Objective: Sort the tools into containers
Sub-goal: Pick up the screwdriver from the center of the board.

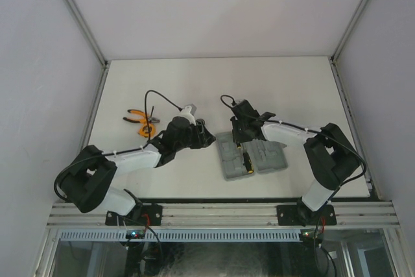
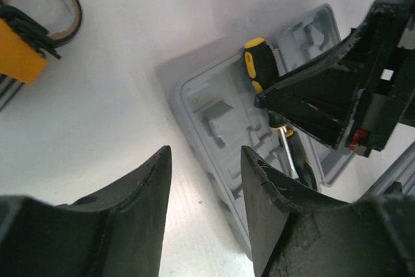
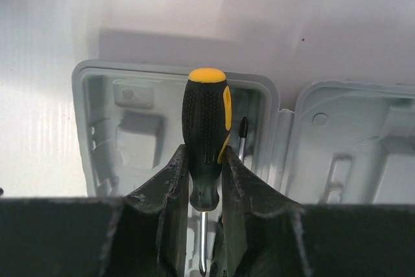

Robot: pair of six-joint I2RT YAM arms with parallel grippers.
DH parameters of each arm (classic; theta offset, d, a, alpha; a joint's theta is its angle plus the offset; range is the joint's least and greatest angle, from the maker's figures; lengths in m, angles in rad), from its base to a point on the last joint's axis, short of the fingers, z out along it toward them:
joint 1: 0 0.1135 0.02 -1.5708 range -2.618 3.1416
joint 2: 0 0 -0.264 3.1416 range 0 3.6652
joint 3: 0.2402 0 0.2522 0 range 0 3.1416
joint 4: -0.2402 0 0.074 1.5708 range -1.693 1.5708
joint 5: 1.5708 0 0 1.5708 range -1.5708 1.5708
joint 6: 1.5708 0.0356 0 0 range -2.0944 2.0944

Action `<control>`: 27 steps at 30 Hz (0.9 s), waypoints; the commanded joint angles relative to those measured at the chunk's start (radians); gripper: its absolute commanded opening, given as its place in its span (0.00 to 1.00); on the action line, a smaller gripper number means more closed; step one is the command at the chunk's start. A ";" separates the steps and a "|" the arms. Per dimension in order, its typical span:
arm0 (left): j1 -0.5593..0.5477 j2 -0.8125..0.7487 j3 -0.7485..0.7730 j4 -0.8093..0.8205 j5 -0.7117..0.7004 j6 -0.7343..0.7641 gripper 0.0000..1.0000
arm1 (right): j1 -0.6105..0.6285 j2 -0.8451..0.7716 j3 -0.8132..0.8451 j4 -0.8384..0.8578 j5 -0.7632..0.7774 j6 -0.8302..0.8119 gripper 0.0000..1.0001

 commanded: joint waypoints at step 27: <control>-0.093 0.078 -0.043 0.074 -0.080 -0.152 0.44 | 0.024 0.004 0.038 0.005 0.037 -0.017 0.00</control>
